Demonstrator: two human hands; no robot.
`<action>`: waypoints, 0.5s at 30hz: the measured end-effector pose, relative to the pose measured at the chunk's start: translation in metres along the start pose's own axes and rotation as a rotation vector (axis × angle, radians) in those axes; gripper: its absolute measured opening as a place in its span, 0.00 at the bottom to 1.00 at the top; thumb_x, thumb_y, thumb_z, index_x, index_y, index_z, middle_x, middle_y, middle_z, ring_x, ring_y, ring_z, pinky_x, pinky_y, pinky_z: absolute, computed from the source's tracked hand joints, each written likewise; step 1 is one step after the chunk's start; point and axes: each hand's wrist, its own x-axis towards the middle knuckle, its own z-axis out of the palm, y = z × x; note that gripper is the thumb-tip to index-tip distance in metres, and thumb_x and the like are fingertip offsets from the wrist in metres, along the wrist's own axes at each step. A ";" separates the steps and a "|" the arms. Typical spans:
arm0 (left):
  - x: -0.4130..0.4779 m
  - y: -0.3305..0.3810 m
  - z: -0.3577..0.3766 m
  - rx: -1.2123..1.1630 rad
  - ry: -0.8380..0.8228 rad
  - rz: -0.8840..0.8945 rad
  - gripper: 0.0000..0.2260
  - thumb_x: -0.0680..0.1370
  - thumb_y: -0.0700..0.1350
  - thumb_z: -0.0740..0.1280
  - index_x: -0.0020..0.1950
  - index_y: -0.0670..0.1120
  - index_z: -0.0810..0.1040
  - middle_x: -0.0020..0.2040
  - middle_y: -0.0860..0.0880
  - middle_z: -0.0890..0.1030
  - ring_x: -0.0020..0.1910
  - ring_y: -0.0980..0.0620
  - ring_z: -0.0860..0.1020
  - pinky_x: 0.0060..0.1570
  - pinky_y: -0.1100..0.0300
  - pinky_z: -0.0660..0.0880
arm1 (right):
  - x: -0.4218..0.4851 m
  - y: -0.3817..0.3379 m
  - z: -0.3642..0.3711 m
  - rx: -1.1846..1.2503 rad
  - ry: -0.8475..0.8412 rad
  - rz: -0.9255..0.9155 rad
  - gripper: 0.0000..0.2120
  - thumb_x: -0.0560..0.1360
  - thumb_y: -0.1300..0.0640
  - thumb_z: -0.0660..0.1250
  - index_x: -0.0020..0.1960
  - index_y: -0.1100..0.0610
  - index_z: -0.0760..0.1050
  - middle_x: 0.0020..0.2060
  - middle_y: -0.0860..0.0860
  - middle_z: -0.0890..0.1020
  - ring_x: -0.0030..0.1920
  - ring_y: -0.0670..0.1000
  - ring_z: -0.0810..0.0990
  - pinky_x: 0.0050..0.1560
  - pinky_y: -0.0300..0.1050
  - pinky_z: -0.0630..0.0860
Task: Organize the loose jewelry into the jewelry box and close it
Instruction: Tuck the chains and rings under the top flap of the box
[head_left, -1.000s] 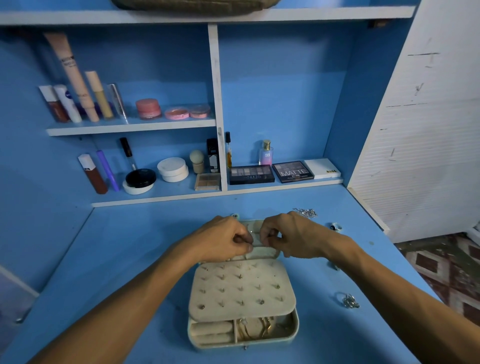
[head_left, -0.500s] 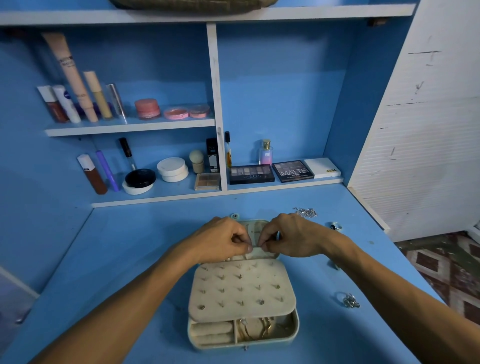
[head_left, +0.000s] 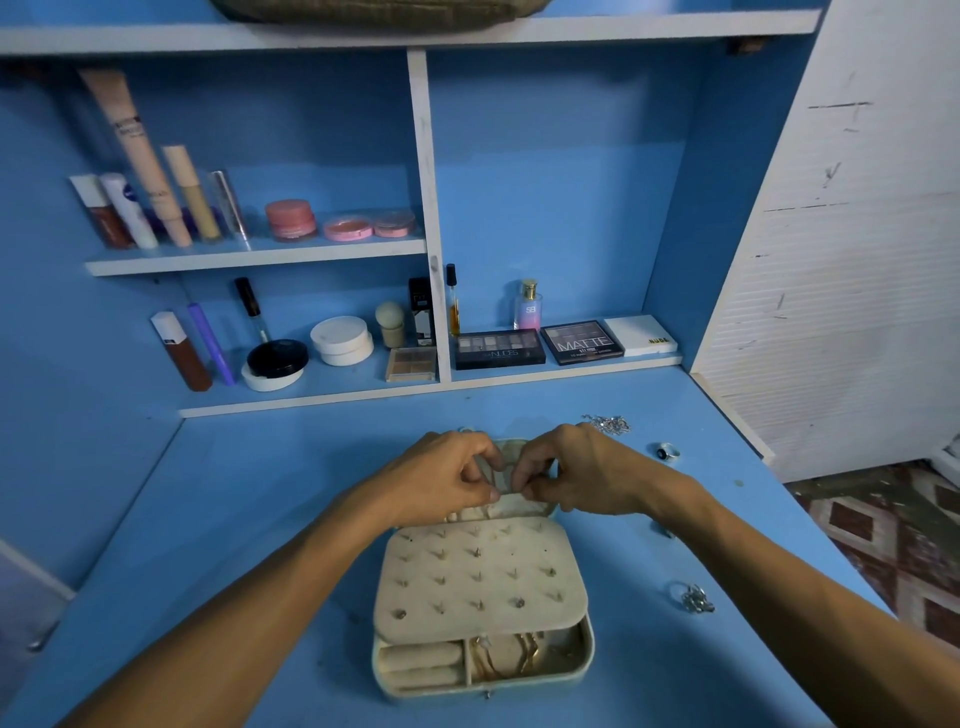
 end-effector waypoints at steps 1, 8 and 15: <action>0.001 0.000 0.001 0.011 0.003 -0.003 0.11 0.78 0.49 0.73 0.59 0.53 0.78 0.43 0.55 0.85 0.40 0.61 0.81 0.43 0.61 0.78 | 0.000 0.000 0.001 0.011 0.011 -0.004 0.09 0.75 0.64 0.69 0.49 0.52 0.84 0.39 0.42 0.83 0.32 0.37 0.79 0.37 0.32 0.76; 0.006 0.004 0.004 0.084 0.097 0.033 0.06 0.77 0.48 0.73 0.54 0.52 0.82 0.44 0.58 0.81 0.42 0.63 0.78 0.45 0.61 0.76 | -0.012 0.011 -0.003 0.083 0.206 -0.007 0.06 0.75 0.63 0.71 0.48 0.54 0.85 0.39 0.42 0.83 0.34 0.32 0.78 0.38 0.27 0.70; 0.042 0.031 0.008 0.004 0.181 0.073 0.04 0.79 0.48 0.69 0.50 0.50 0.83 0.45 0.57 0.83 0.43 0.64 0.79 0.44 0.65 0.74 | -0.014 0.060 -0.041 -0.083 0.402 0.237 0.08 0.75 0.61 0.70 0.43 0.48 0.83 0.39 0.41 0.84 0.39 0.42 0.80 0.39 0.29 0.72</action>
